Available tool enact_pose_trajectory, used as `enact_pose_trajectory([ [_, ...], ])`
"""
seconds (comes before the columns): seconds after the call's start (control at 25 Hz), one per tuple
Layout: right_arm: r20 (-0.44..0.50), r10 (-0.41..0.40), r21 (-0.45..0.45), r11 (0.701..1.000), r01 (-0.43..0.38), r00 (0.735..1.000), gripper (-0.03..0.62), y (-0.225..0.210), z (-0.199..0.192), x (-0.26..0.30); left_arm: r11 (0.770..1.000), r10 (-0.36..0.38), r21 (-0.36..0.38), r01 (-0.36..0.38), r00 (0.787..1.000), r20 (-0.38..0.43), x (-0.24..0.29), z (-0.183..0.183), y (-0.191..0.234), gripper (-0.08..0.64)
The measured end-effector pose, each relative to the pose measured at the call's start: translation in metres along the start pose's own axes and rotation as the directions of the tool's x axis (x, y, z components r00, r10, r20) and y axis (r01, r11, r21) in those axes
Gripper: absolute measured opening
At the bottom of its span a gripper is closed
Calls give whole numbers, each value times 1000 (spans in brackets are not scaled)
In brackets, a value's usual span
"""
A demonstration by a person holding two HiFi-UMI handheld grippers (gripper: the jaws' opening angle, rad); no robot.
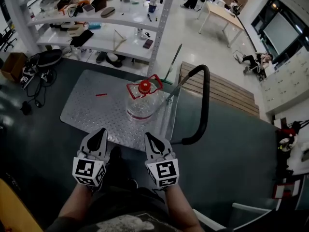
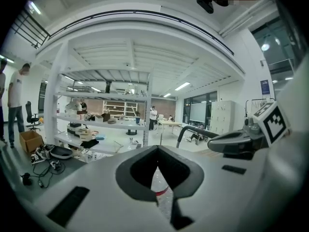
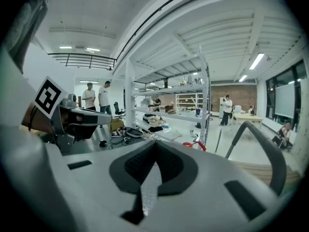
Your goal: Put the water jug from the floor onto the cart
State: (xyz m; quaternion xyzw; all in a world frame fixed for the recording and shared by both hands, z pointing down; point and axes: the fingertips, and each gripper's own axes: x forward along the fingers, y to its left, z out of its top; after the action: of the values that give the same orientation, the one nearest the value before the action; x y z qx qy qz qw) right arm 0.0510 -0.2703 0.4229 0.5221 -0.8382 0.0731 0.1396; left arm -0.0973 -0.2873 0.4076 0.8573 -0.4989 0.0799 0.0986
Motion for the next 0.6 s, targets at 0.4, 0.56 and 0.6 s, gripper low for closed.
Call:
enact_pose_trajectory([
  [0.4,105,-91,141,987,76,990,-8,-15,10,-35,1000,-11,-6,12,999,50,-20,21,-16,8],
  [0.56,84,-111,131,986,99,990,-9,-13,-1,-43,999,-38,-2,38,997,68,-27,19,-28,8],
  [0.6,76,-115,123,987,105,990,-9,-11,-3,-45,999,-45,-3,45,996,72,-30,18,-31,8],
])
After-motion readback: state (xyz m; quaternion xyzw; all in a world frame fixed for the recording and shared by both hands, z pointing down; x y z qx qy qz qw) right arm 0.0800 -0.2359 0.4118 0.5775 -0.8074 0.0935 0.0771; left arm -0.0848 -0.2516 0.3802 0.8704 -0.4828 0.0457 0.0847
